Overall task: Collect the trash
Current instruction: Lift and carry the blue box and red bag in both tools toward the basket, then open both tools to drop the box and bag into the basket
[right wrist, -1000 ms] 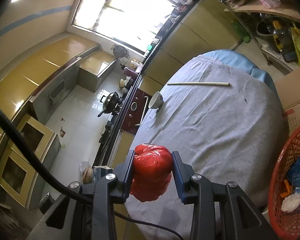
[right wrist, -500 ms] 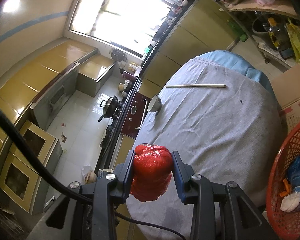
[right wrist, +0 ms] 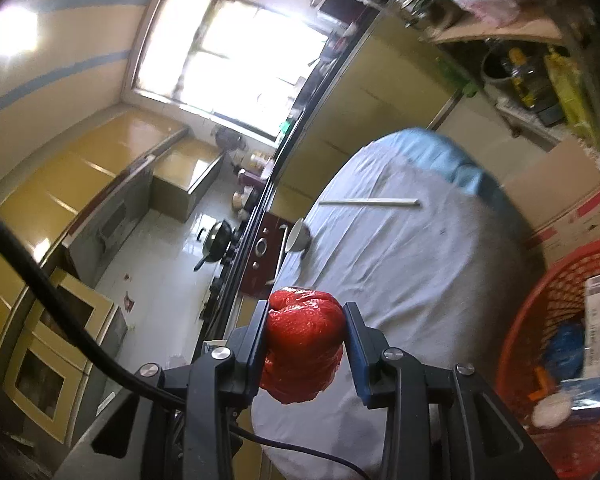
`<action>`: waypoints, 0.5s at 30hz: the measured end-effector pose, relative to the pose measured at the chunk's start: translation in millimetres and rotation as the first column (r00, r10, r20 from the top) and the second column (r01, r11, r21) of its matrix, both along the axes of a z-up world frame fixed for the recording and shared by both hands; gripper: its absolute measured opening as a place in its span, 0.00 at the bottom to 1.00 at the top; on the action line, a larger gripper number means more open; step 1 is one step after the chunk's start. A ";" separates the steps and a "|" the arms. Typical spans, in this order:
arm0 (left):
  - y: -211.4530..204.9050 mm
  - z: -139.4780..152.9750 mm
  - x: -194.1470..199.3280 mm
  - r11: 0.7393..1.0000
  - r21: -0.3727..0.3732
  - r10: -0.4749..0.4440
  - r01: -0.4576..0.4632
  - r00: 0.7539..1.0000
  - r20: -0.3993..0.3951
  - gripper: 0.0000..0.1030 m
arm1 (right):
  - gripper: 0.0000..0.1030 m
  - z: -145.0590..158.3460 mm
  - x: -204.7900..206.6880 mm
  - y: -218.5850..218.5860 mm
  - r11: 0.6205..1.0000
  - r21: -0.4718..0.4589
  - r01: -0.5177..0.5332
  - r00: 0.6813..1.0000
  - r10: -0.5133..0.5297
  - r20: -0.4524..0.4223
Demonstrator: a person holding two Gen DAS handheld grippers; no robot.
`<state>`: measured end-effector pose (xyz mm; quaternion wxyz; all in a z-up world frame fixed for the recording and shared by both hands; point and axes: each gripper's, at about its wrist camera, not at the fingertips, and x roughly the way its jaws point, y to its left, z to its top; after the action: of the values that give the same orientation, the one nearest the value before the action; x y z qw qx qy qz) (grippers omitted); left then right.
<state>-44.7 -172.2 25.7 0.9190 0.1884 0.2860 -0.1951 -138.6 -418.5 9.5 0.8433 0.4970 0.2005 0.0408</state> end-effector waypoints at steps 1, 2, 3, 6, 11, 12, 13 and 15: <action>-9.7 -1.0 -3.1 0.999 0.000 -0.034 0.034 0.999 -0.009 0.58 | 0.37 -1.8 -10.1 -9.0 1.000 -0.005 0.022 1.000 -0.022 -0.005; -20.1 -2.3 -6.8 0.998 0.002 -0.067 0.067 0.998 -0.016 0.58 | 0.37 -3.6 -17.3 -15.5 0.999 -0.009 0.039 0.999 -0.039 -0.009; -28.2 -3.8 -9.9 0.996 0.003 -0.092 0.092 0.995 -0.023 0.58 | 0.37 -6.3 -26.1 -23.3 0.998 -0.011 0.058 0.998 -0.058 -0.016; -57.3 -12.6 -21.0 0.982 0.003 -0.188 0.189 0.979 -0.074 0.58 | 0.37 -19.6 -54.6 -49.1 0.993 0.002 0.118 0.992 -0.118 -0.045; -109.4 -37.3 -41.5 0.941 0.028 -0.329 0.338 0.929 -0.168 0.58 | 0.37 -51.7 -98.2 -90.3 0.976 0.031 0.216 0.971 -0.211 -0.114; -116.6 -42.6 -44.8 0.933 0.034 -0.347 0.359 0.919 -0.186 0.58 | 0.37 -59.3 -106.4 -97.5 0.972 0.036 0.233 0.965 -0.227 -0.131; -125.5 -49.1 -48.8 0.923 0.041 -0.366 0.382 0.907 -0.210 0.58 | 0.37 -64.6 -110.9 -102.2 0.969 0.040 0.243 0.961 -0.235 -0.143; -138.9 -61.5 -54.5 0.908 0.048 -0.392 0.417 0.884 -0.256 0.58 | 0.37 -79.6 -122.3 -112.5 0.963 0.052 0.265 0.950 -0.252 -0.182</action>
<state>-99.2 -311.1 -35.8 0.8057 0.2656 0.3589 -0.3891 -261.0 -531.0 -70.2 0.8012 0.5521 0.2050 -0.1060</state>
